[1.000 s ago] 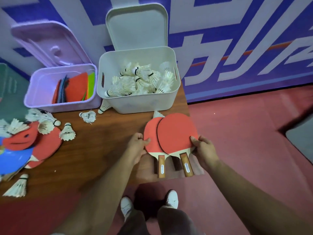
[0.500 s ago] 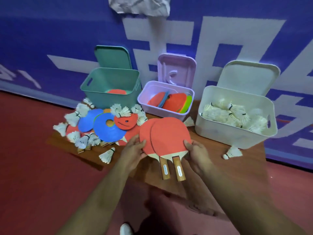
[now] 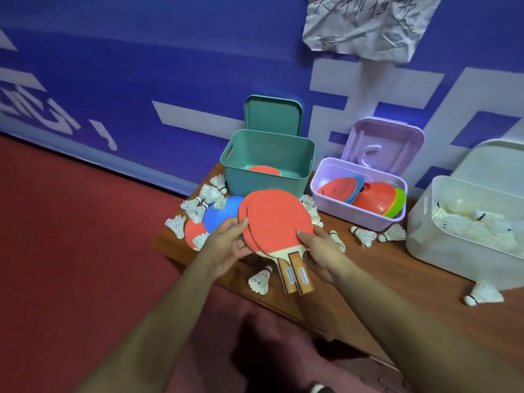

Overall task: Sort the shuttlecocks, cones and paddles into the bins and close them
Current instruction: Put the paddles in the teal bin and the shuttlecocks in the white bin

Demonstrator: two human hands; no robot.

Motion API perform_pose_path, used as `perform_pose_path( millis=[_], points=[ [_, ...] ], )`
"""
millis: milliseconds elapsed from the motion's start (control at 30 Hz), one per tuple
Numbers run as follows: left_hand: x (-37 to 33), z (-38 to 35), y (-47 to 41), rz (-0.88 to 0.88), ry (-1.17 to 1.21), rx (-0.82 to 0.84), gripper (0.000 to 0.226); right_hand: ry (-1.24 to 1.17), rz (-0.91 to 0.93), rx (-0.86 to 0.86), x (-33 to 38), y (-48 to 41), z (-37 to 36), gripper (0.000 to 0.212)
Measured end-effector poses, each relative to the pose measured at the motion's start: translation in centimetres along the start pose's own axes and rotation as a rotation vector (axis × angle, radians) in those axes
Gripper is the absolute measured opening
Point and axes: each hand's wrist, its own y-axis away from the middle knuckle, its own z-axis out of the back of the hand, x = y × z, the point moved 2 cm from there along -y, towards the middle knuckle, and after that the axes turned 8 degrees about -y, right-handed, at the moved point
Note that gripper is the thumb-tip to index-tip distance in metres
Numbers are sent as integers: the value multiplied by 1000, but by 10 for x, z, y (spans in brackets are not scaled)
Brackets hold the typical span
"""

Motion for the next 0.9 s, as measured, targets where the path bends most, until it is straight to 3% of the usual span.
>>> perform_pose_path(
  millis=[67,167,267,400,533,700,767,900],
  points=[
    [-10,9,-16,34,-89,-15,13,39,28,-3,8,-11,-6,32],
    [-28,20,-41,57,-409,-63,33,109,56,13,22,-28,-11,33],
    [-47,29,-74,47,-524,-62,35,197,79,44,37,-54,-16,32],
    [-76,39,-116,50,-528,-74,32,338,78,87,56,-98,-34,23],
    [-100,51,-153,33,-521,-156,29,440,136,119,85,-136,-57,41],
    [-122,60,-201,0,-337,-286,19,937,342,93,130,-170,-71,45],
    [-129,60,-219,17,-286,-280,18,1160,383,116,142,-183,-77,47],
    [-140,62,-265,34,-242,-201,29,1477,489,-4,161,-230,-81,46]
  ],
)
